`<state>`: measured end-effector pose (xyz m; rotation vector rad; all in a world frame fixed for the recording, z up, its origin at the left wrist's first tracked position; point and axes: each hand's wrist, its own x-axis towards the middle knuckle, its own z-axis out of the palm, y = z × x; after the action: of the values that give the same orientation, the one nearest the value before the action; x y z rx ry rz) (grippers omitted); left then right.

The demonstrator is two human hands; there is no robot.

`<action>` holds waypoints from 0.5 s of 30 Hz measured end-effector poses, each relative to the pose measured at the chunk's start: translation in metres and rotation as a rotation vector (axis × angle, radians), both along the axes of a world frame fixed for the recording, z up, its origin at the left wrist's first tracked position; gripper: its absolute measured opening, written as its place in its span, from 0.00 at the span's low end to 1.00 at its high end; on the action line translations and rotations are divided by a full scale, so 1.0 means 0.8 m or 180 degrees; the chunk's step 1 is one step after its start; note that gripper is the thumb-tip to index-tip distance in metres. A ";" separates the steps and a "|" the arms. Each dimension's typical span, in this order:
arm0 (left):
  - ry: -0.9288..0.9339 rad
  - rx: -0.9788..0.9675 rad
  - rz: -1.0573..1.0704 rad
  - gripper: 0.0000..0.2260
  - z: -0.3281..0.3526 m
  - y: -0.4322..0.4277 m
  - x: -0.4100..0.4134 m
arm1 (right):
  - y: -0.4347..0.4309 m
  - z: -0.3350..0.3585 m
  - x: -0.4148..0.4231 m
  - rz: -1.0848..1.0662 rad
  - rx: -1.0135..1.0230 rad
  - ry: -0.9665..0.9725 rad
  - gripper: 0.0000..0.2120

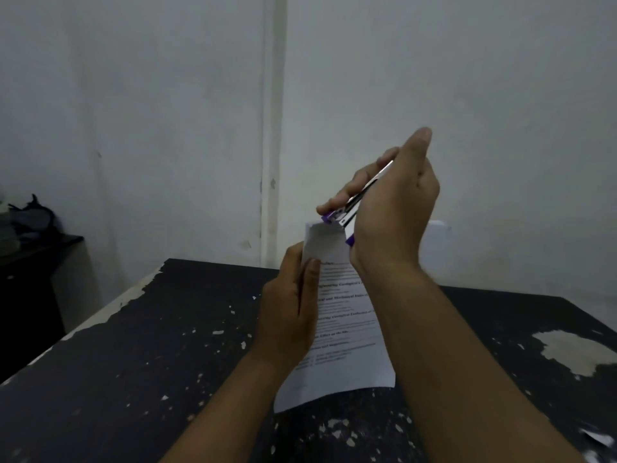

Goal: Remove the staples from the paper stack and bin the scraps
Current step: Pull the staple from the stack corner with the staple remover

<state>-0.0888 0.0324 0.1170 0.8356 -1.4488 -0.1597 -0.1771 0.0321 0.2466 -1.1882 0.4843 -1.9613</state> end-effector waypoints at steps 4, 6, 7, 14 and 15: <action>-0.0021 0.0019 0.0012 0.07 0.003 0.002 -0.004 | 0.000 0.009 0.009 -0.0203 -0.0119 0.0142 0.23; -0.0086 -0.0060 0.0087 0.07 0.004 0.003 -0.006 | 0.000 0.009 0.013 -0.0373 -0.0125 0.0337 0.23; -0.0111 -0.0090 0.0125 0.07 0.004 0.004 -0.007 | 0.001 0.009 0.015 -0.0464 -0.0126 0.0437 0.23; -0.0039 -0.0127 0.0352 0.11 0.010 0.002 -0.012 | 0.001 0.006 0.017 -0.0654 -0.0138 0.0721 0.23; -0.0006 -0.0139 0.0369 0.11 0.012 0.002 -0.013 | 0.001 0.005 0.016 -0.0653 -0.0148 0.0716 0.23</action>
<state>-0.0992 0.0343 0.1265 0.8817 -1.3970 -0.0397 -0.1642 0.0333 0.2509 -1.4466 0.7039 -2.0281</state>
